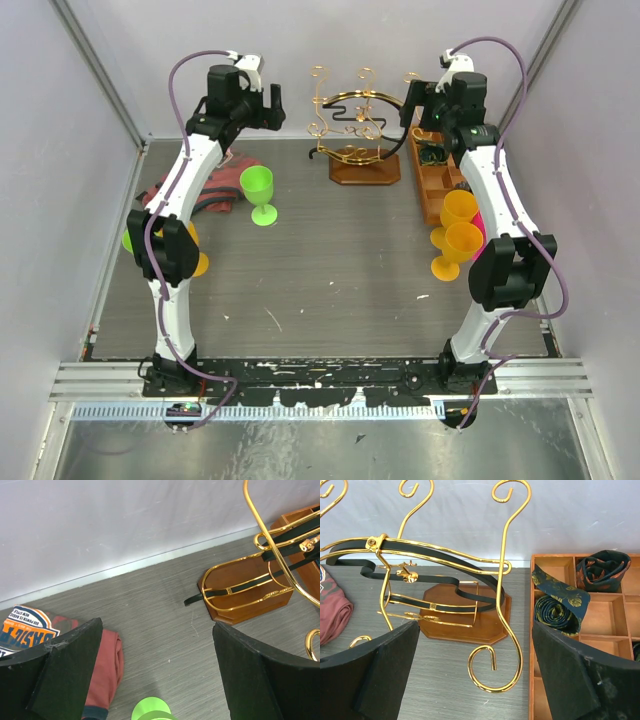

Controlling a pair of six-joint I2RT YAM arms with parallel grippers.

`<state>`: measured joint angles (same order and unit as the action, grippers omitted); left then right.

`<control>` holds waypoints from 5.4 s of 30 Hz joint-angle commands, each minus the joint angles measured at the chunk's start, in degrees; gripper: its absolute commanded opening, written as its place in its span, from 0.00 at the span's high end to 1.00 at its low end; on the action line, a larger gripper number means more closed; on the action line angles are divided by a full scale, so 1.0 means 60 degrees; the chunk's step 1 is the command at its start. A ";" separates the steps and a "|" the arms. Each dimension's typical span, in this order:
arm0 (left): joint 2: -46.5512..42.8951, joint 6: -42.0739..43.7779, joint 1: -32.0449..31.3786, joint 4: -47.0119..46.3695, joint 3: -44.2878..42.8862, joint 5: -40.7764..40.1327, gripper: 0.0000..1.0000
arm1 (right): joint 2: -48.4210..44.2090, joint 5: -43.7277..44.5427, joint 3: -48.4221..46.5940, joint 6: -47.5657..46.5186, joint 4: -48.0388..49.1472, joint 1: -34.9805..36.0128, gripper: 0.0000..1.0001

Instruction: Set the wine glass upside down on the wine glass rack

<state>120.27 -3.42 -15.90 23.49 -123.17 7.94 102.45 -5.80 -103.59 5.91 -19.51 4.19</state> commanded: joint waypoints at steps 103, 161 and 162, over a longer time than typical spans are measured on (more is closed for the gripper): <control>-0.2788 0.0723 -0.2908 -0.2741 0.4546 0.1406 0.02 | 0.0925 -0.4552 -0.0818 -0.1612 -0.1948 0.1852 0.00; -0.6584 0.1984 -0.5554 -0.0976 0.7988 -0.2339 0.02 | -0.2617 -0.1763 0.2107 -0.3307 -0.3131 0.2167 0.00; -0.6583 0.2053 -0.5562 -0.0927 0.7926 -0.2392 0.02 | -0.2585 -0.1731 0.1960 -0.3389 -0.3215 0.2160 0.00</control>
<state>81.58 6.00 -49.08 17.45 -76.07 -3.38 88.62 -18.50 -89.12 -11.88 -40.29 16.82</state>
